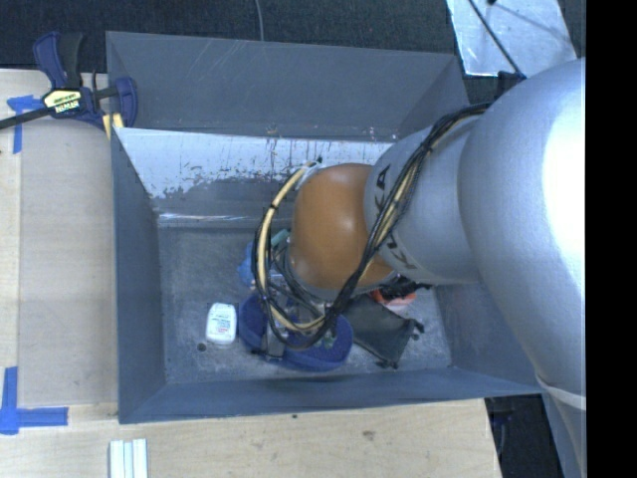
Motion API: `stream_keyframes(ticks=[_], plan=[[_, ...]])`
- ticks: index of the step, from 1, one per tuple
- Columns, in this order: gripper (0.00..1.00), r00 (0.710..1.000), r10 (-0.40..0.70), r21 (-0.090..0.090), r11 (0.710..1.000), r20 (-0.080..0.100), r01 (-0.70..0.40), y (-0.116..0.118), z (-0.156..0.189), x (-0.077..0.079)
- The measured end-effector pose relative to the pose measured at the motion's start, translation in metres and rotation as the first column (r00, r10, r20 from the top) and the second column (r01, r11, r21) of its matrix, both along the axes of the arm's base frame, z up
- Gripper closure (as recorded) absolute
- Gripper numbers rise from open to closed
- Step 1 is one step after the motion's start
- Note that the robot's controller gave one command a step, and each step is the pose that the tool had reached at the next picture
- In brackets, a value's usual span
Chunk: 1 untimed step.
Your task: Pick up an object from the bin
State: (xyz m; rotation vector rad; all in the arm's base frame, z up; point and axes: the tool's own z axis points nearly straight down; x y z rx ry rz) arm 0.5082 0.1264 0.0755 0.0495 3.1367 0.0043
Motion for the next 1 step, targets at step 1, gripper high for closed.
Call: stream_keyframes(ticks=[1], plan=[[1.0,1.0,0.022,0.0,1.0,0.006,-0.022,-0.0022,0.1456,-0.0177]])
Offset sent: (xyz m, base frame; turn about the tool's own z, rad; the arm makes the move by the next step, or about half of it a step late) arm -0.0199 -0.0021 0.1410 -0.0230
